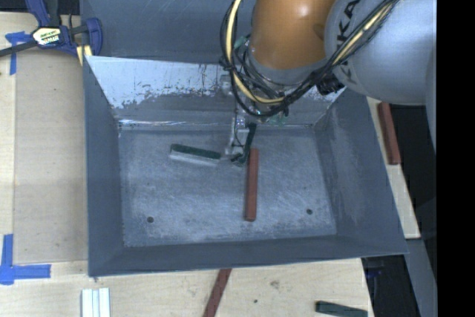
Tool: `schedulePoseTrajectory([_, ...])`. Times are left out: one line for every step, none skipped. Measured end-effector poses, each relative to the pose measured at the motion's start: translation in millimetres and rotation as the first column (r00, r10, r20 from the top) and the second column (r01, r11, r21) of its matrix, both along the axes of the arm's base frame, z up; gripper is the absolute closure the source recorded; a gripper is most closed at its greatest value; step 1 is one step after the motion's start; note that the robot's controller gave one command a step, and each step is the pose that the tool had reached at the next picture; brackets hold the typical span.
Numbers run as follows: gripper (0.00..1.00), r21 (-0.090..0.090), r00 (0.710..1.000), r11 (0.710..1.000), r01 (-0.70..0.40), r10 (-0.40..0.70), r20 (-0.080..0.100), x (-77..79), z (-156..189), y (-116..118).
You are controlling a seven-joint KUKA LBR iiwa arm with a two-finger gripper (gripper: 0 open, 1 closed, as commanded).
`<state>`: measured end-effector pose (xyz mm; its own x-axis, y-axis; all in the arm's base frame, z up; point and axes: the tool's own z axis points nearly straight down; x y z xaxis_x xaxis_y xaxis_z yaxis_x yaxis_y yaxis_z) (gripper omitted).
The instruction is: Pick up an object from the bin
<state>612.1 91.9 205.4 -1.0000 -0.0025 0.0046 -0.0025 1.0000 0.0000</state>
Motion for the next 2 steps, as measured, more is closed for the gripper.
schedulePoseTrajectory([0.0, 0.001, 1.0, 1.0, 0.002, -0.002, 0.008, 1.7, 4.8, -0.3])
schedulePoseTrajectory([1.0, 0.0, 0.986, 0.986, -0.167, 0.167, 0.011, 4.8, -132.3, -10.6])
